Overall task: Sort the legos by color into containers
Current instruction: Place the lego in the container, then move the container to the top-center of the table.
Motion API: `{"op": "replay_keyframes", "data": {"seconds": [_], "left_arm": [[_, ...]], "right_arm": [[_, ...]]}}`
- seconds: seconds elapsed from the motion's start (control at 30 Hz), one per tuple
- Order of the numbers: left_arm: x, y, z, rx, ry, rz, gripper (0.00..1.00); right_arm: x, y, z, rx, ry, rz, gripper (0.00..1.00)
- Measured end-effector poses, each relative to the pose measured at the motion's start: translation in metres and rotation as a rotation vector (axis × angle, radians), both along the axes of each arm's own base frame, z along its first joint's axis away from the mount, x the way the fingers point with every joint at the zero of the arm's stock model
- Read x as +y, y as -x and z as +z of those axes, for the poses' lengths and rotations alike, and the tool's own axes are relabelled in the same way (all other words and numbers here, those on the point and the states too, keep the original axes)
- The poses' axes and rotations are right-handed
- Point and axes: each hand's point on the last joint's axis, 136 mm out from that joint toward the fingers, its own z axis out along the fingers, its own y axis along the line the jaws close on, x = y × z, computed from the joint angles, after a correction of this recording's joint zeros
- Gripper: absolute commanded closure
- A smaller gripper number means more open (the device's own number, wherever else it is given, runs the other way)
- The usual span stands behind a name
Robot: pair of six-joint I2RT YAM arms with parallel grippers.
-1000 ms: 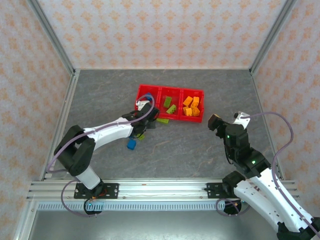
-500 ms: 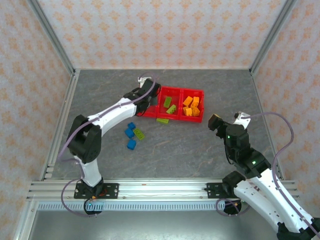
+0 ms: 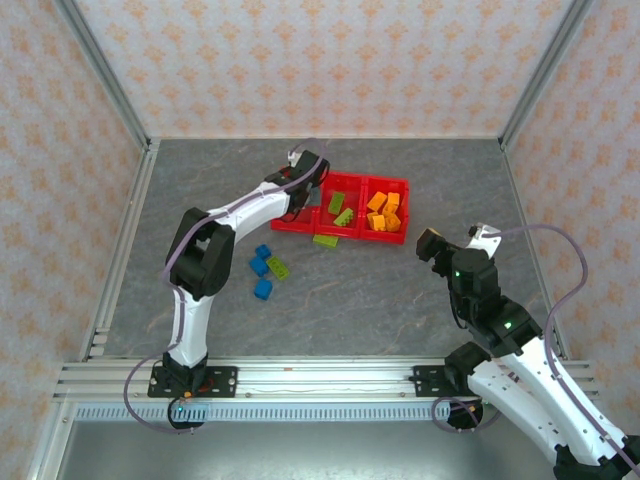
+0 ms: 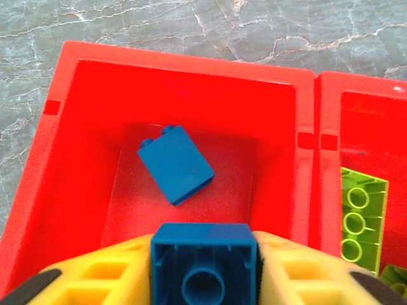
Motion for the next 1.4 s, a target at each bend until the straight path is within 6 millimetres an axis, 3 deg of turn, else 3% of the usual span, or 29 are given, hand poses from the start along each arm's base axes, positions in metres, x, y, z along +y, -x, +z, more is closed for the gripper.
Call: {"op": "replay_keyframes", "data": {"seconds": [0.2, 0.33, 0.53, 0.67, 0.8, 0.9, 1.03, 1.4], "left_arm": [[0.007, 0.002, -0.006, 0.008, -0.007, 0.003, 0.32], [0.012, 0.009, -0.004, 0.009, -0.014, -0.001, 0.27], [0.02, 0.047, 0.011, 0.003, 0.011, -0.031, 0.14], [0.005, 0.076, 0.042, -0.065, 0.056, -0.087, 0.01], [-0.026, 0.107, 0.049, -0.088, 0.079, -0.175, 0.0], [-0.045, 0.131, 0.032, -0.056, 0.076, -0.227, 0.01], [-0.053, 0.15, 0.004, 0.005, 0.059, -0.244, 0.01], [-0.053, 0.157, -0.075, 0.159, -0.015, -0.212, 0.0]], "right_arm": [[0.0, 0.0, 0.0, 0.0, 0.0, 0.0, 0.0], [0.0, 0.0, 0.0, 0.0, 0.0, 0.0, 0.0], [0.0, 0.0, 0.0, 0.0, 0.0, 0.002, 0.0], [0.001, 0.0, -0.001, 0.004, 0.002, 0.004, 0.0], [0.002, -0.001, -0.002, 0.007, 0.004, 0.004, 0.0], [0.002, -0.001, -0.002, 0.008, 0.005, 0.004, 0.0], [0.002, -0.001, -0.002, 0.008, 0.005, 0.004, 0.0], [0.002, -0.001, -0.002, 0.008, 0.005, 0.004, 0.0]]}}
